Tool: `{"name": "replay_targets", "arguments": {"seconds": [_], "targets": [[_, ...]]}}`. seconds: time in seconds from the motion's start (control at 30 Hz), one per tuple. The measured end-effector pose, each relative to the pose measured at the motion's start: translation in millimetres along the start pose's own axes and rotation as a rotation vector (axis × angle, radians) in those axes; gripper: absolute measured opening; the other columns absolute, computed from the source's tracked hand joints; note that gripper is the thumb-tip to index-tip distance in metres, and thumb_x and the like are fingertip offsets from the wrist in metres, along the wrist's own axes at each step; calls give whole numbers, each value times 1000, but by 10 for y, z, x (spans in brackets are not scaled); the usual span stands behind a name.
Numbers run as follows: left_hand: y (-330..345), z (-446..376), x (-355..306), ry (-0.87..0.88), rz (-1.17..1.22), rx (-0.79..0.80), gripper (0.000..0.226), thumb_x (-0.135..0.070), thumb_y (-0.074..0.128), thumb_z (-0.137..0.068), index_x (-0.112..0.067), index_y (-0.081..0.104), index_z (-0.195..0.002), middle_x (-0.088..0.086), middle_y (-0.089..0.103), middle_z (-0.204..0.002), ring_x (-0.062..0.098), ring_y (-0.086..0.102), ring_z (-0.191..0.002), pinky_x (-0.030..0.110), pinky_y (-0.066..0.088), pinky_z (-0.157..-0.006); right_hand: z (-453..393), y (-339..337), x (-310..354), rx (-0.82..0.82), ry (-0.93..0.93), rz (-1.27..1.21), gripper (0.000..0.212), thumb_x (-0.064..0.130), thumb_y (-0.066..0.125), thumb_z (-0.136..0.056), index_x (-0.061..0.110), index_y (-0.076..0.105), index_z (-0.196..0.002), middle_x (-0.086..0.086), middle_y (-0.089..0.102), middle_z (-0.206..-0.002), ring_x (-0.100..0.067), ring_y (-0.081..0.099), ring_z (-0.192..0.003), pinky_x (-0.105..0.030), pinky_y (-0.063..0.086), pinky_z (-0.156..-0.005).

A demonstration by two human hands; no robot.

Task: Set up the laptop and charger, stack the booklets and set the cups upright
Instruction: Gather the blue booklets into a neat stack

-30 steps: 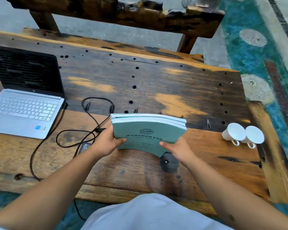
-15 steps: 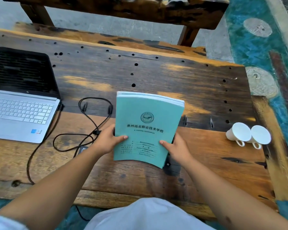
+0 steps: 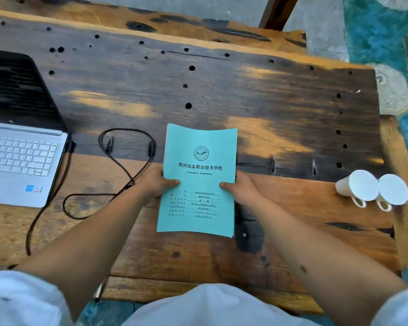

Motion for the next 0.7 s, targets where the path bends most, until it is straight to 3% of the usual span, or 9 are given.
{"name": "replay_targets", "arguments": {"seconds": [0.2, 0.47, 0.53, 0.63, 0.7], "targets": [[-69, -131, 82, -44, -63, -48, 27, -19, 71, -88, -10, 68, -114, 8, 73, -109, 26, 72, -92, 47, 58, -87, -144, 100, -81, 9, 77, -60, 23, 11, 68, -87, 21, 67, -107, -1, 73, -112, -21, 70, -97, -45, 56, -91], [-176, -150, 141, -78, -104, -197, 38, -26, 72, -87, -15, 60, -121, 6, 71, -111, 26, 70, -93, 46, 57, -86, -215, 269, -54, 15, 93, -67, 31, 12, 68, -88, 17, 65, -118, -2, 71, -118, -24, 68, -102, -48, 55, -94], [-226, -133, 160, -54, -155, -240, 40, -27, 72, -87, -21, 60, -125, 3, 71, -113, 23, 68, -93, 39, 56, -84, -233, 319, -19, 8, 95, -32, 32, 15, 69, -88, 16, 63, -119, -2, 70, -119, -24, 68, -102, -46, 55, -92], [-253, -104, 182, -3, -255, -311, 37, -31, 71, -87, -25, 62, -122, -1, 71, -110, 10, 62, -79, 24, 47, -63, -230, 320, 16, -25, 51, 123, 31, 21, 70, -86, 15, 62, -116, 5, 67, -112, -17, 65, -96, -32, 56, -77], [-251, -94, 198, 57, -333, -375, 37, -29, 71, -86, -24, 61, -121, -1, 70, -110, 4, 56, -72, 18, 40, -57, -188, 291, 13, -40, 18, 236, 33, 21, 70, -87, 17, 60, -118, 7, 63, -108, -14, 60, -94, -24, 47, -66]]}}
Point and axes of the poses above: each hand's wrist, its own z-axis away from the middle knuckle, its own y-axis out of the palm, x = y × z, the point moved 3 cm from there along -z, towards the middle knuckle
